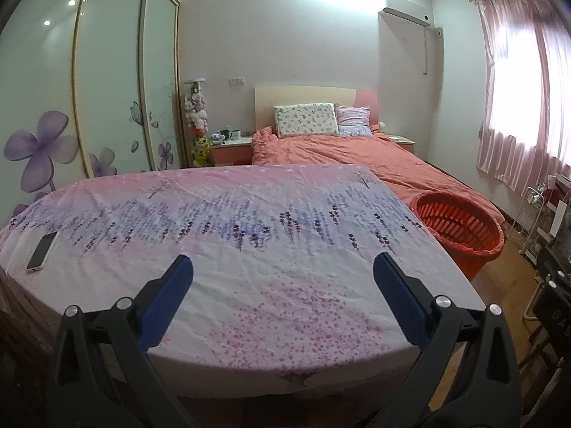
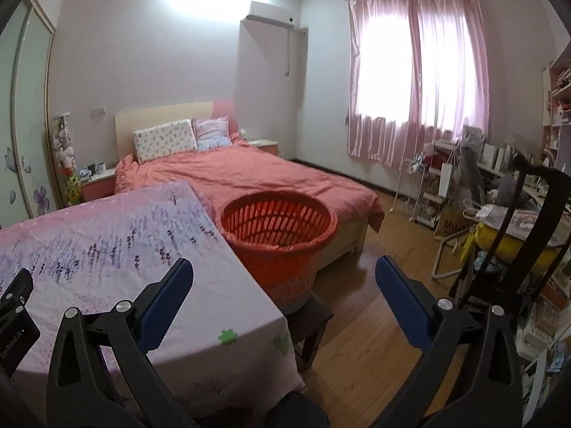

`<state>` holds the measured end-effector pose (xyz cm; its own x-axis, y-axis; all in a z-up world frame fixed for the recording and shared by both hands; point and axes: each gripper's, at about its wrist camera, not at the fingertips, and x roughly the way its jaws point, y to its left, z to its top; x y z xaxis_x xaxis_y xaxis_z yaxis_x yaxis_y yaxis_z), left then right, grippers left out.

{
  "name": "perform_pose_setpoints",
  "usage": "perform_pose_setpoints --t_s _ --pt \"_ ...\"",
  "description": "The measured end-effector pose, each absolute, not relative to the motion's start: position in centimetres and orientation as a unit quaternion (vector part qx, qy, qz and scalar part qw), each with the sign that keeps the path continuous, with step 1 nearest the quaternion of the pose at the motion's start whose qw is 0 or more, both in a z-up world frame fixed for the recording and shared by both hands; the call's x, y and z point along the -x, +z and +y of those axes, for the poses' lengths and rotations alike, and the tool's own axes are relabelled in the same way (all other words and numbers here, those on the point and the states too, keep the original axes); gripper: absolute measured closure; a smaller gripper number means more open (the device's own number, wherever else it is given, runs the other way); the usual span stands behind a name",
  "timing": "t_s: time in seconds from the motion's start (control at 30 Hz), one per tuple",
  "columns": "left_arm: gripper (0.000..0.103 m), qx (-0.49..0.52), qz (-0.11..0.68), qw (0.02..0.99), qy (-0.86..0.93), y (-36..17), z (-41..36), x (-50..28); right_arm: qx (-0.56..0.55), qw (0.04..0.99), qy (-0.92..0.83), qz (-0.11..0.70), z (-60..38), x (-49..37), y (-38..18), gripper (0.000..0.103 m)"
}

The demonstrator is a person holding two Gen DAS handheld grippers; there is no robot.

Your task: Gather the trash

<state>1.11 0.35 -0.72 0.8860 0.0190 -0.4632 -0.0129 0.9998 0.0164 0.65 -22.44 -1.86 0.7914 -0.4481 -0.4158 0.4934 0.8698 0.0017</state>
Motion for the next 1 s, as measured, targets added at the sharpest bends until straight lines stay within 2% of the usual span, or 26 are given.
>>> perform_pose_setpoints --t_s 0.37,1.0 --pt "0.004 0.003 0.259 0.966 -0.009 -1.5 -0.1 -1.6 -0.077 0.942 -0.222 0.240 -22.1 -0.8 -2.5 0.002" --pt "0.004 0.012 0.253 0.967 -0.022 -0.3 -0.6 -1.4 -0.087 0.945 -0.209 0.234 -22.2 -0.9 -1.5 0.002"
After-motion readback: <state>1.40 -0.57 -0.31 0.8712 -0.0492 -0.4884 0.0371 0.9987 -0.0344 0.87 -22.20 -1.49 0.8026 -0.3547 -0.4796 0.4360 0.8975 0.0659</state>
